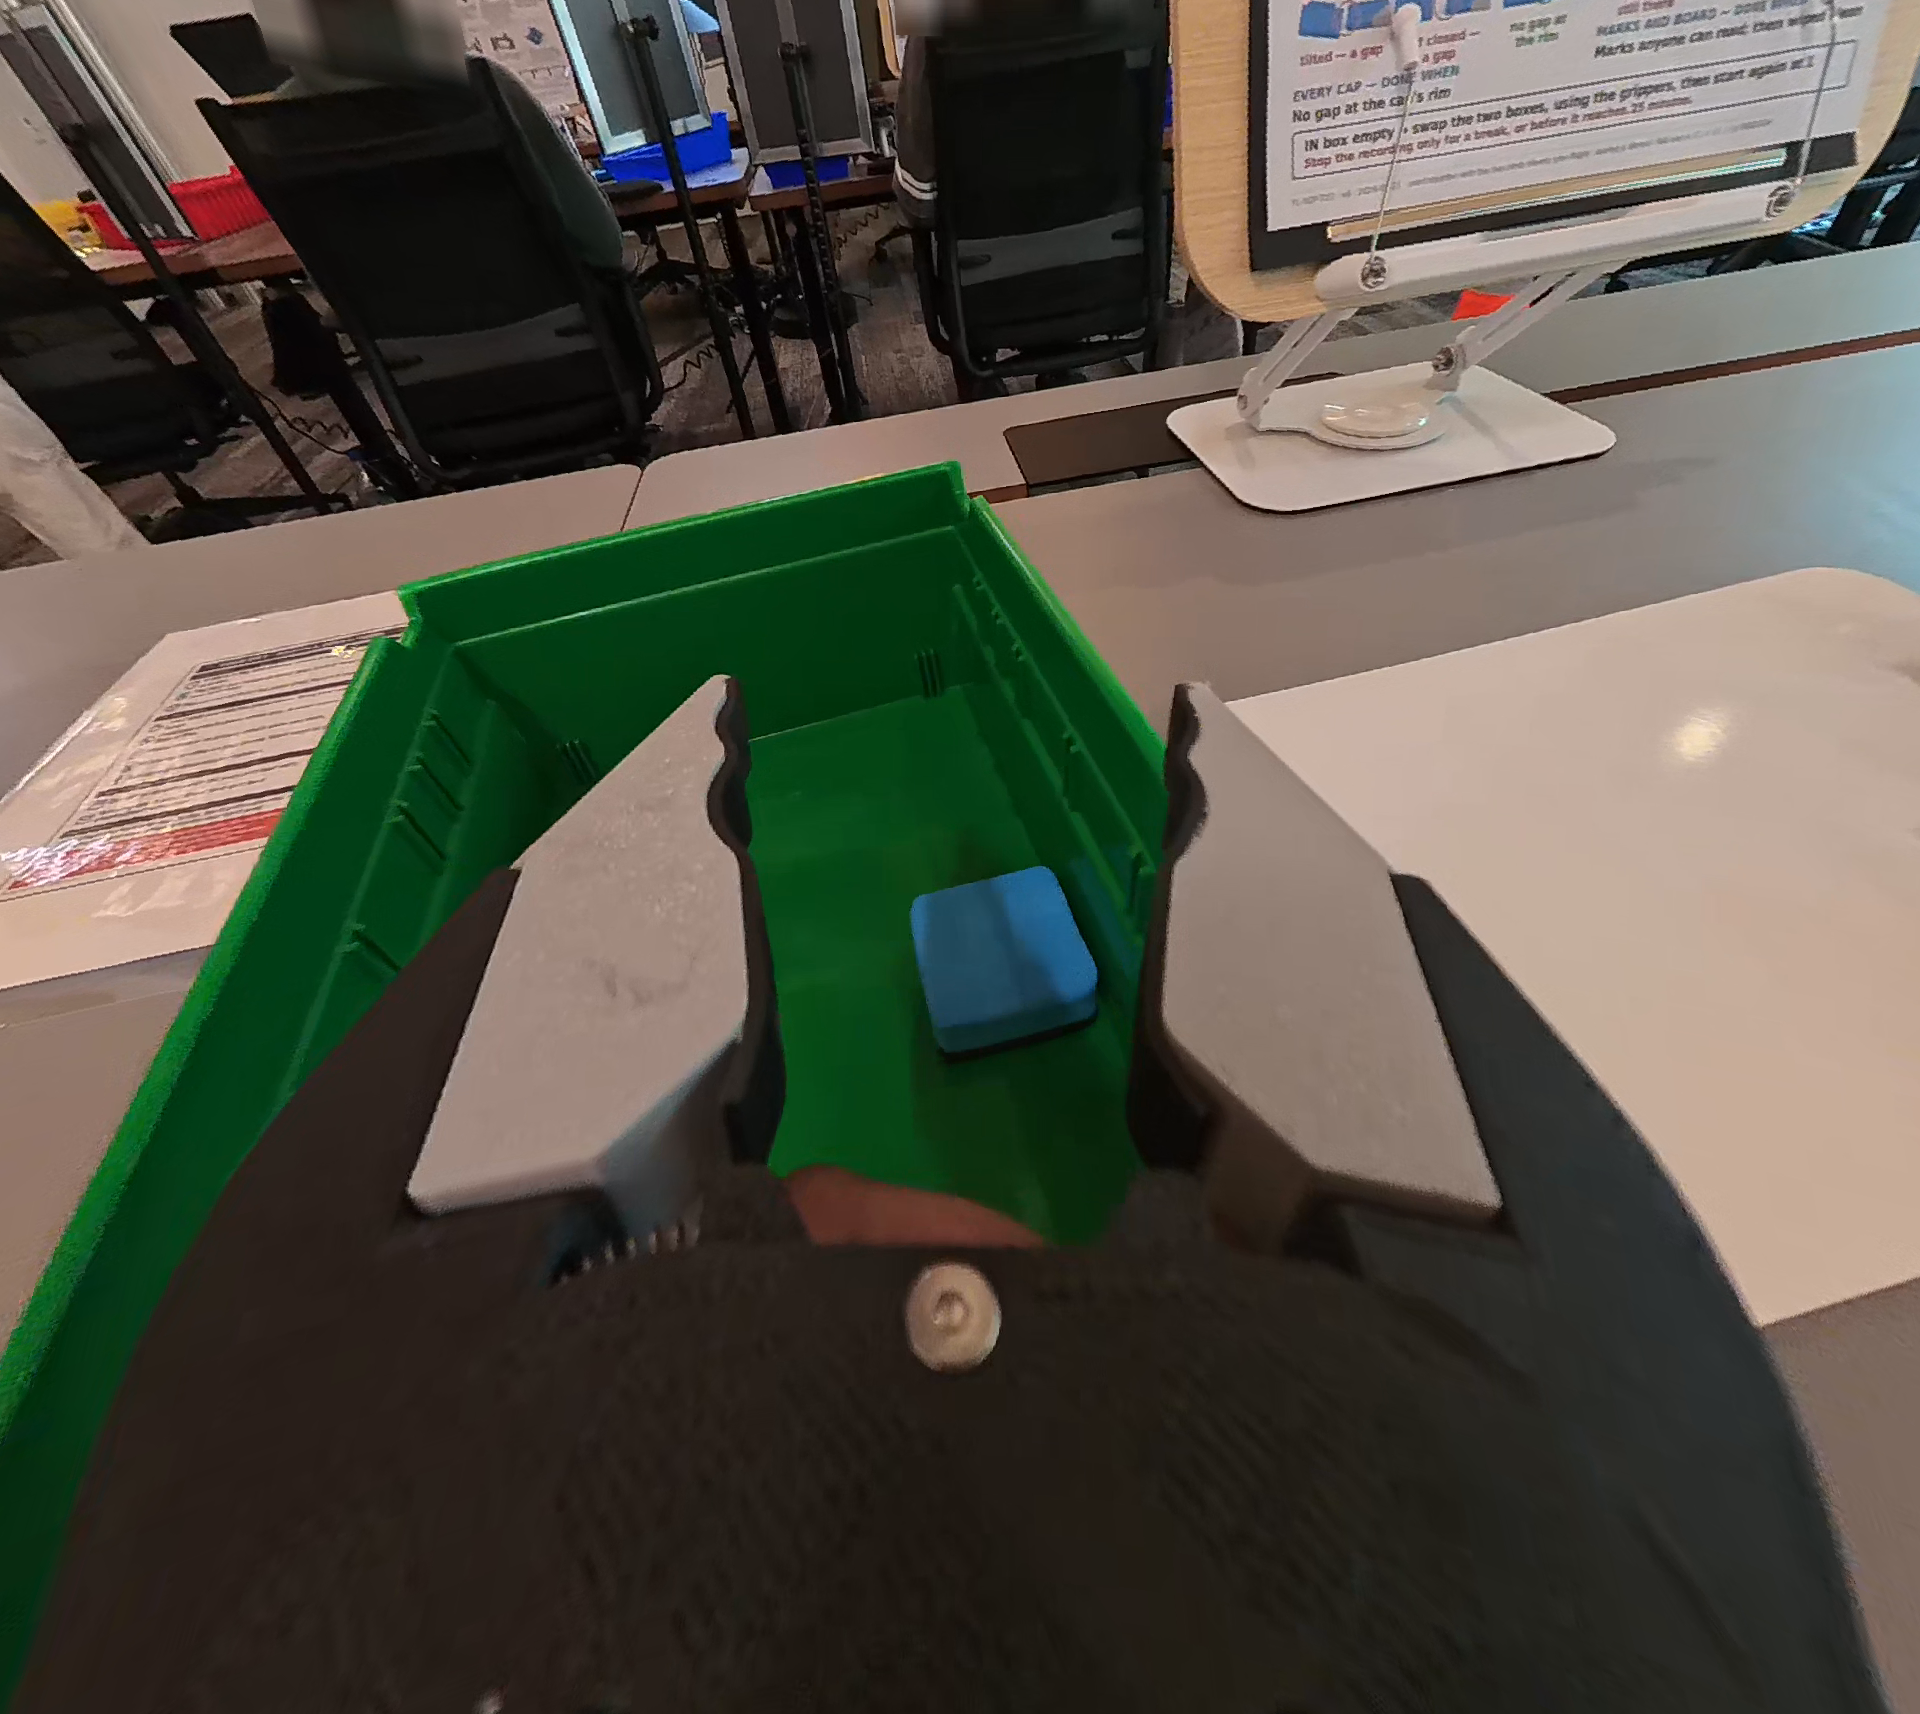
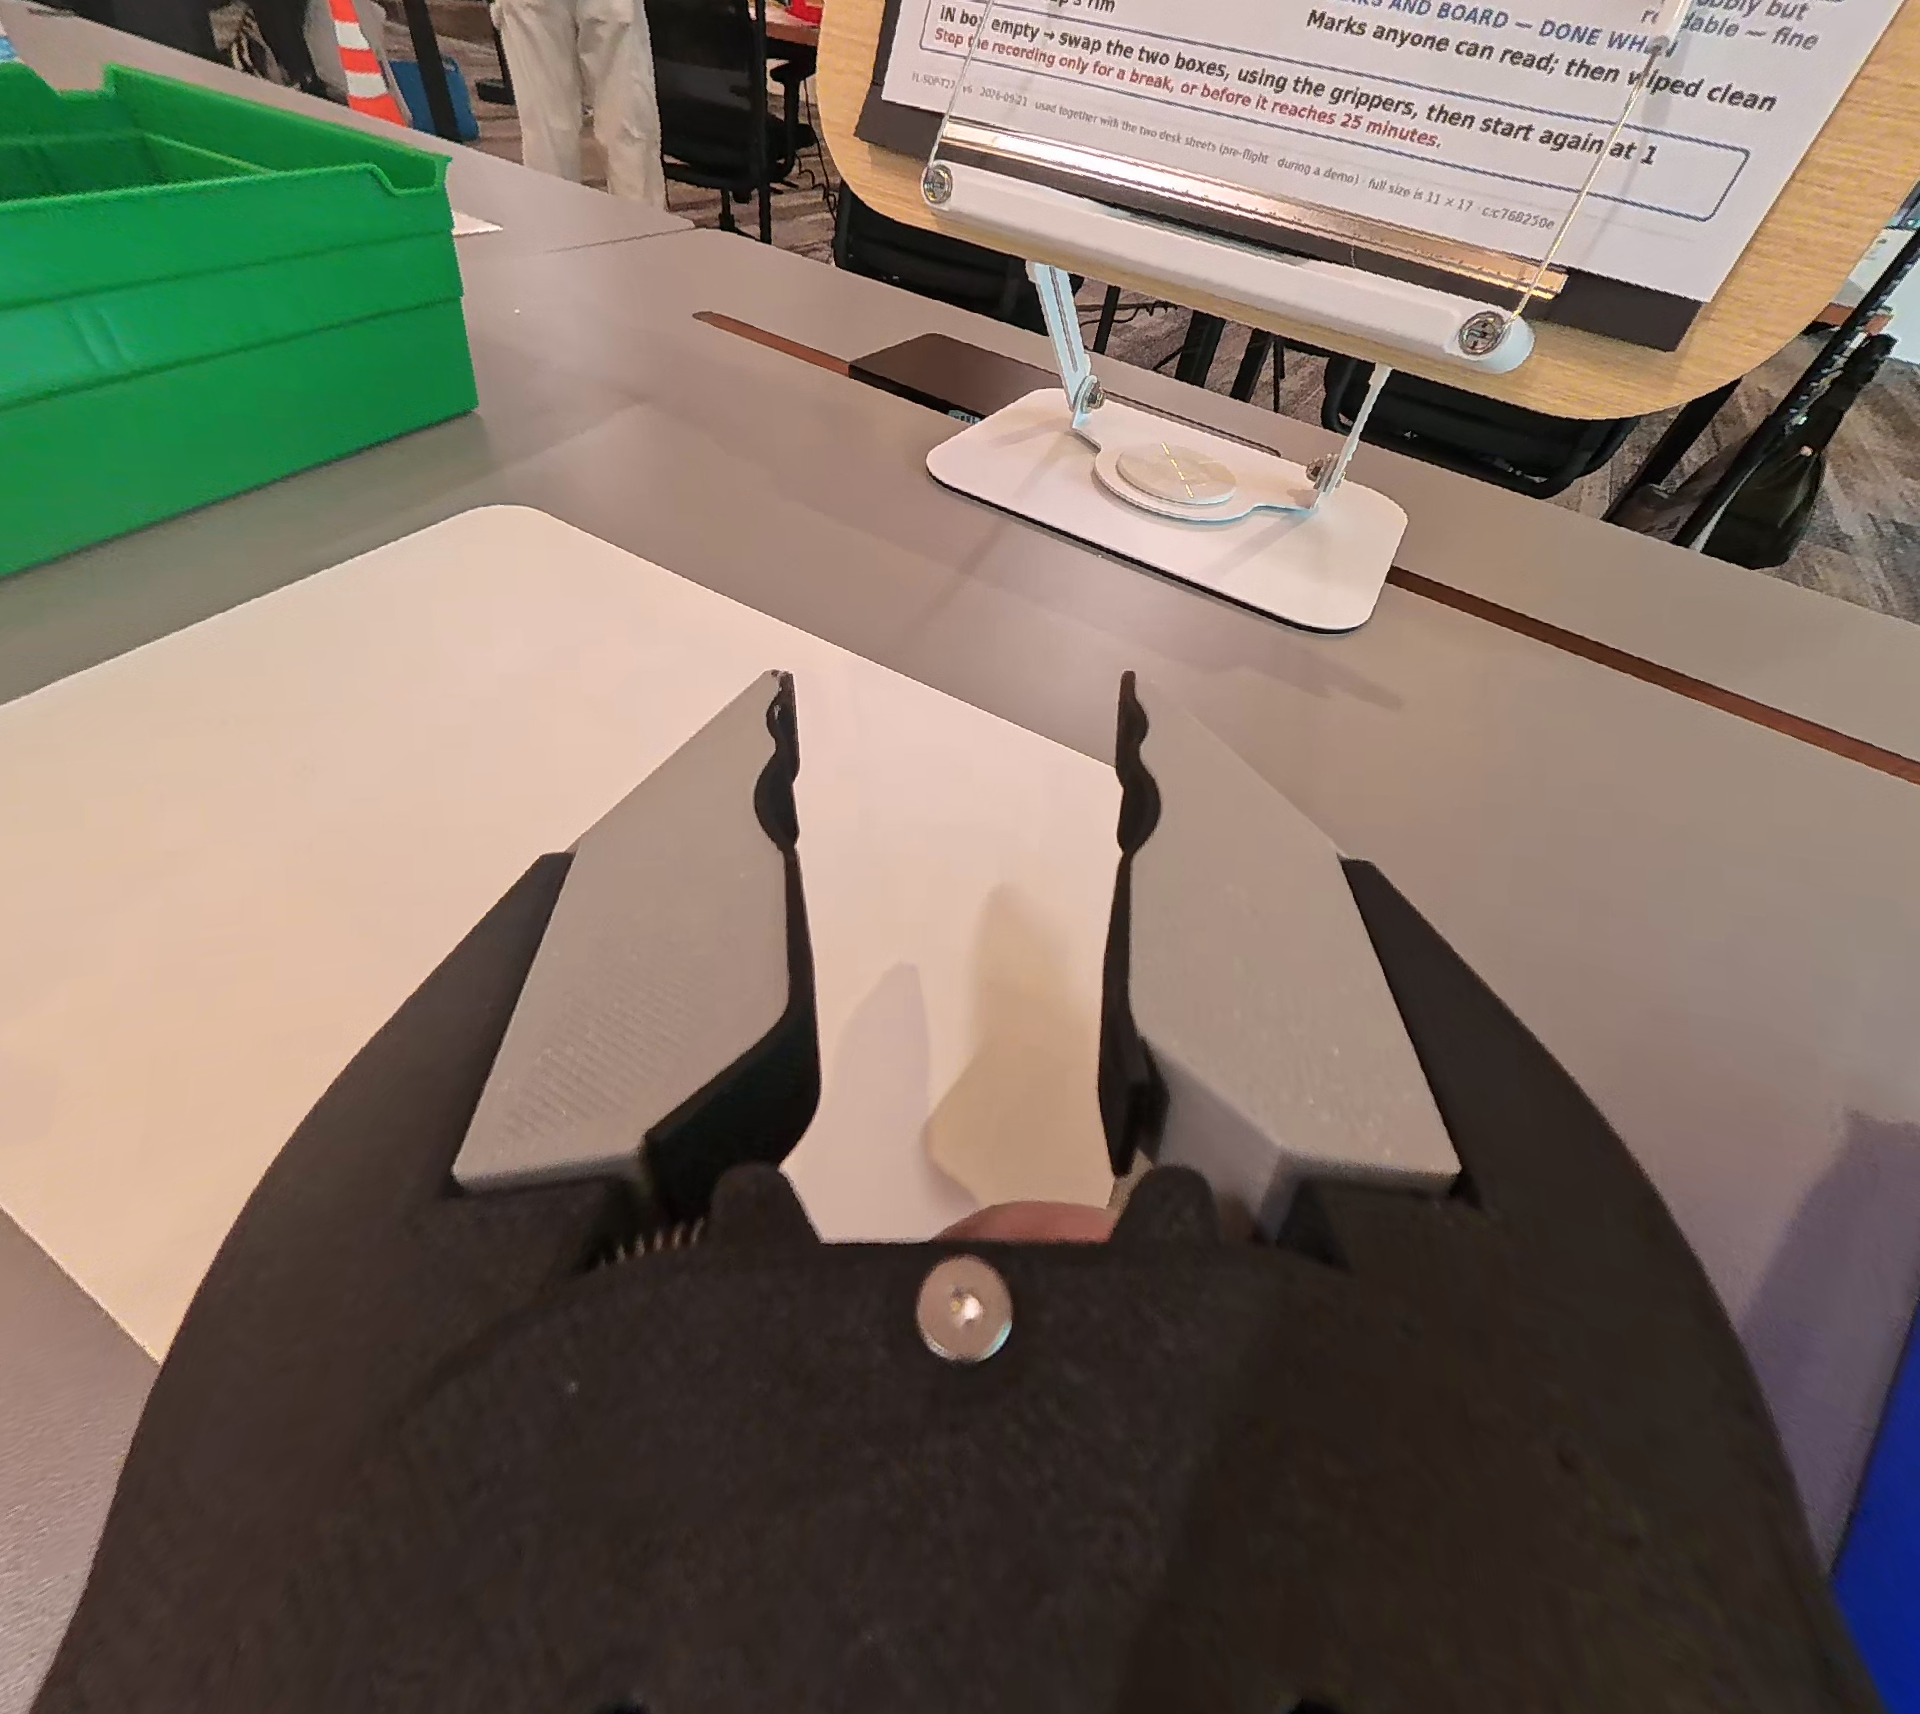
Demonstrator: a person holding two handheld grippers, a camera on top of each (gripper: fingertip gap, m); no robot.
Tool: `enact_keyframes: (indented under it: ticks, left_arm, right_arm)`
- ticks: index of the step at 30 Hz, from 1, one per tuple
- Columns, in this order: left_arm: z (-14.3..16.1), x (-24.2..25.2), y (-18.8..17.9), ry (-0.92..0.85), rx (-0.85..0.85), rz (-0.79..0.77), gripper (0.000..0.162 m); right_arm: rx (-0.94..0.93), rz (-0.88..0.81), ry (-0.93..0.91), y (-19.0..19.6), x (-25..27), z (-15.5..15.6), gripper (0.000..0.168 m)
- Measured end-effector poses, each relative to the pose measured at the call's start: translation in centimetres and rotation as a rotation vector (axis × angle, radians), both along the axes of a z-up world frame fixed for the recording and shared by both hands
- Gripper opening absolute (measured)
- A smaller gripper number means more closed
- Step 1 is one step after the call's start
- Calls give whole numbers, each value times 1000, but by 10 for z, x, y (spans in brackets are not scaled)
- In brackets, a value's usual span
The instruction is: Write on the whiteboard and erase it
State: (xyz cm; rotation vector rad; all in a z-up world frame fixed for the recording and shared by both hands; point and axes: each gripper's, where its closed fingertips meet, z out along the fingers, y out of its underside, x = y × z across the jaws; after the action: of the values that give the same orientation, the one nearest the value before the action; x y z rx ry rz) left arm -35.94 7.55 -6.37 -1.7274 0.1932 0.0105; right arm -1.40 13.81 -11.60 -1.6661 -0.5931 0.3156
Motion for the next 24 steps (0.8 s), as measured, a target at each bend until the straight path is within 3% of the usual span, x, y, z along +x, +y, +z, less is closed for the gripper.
enact_keyframes:
  ticks: [14,24]
  left_arm:
    - [-9,-24,-6,-26,-61,1,79]
    - [16,11,-22,-154,-28,-170,76]
  right_arm:
    - [-3,5,-7,-1,-1,-2,59]
    - [-6,3,-6,-1,-1,-2,58]
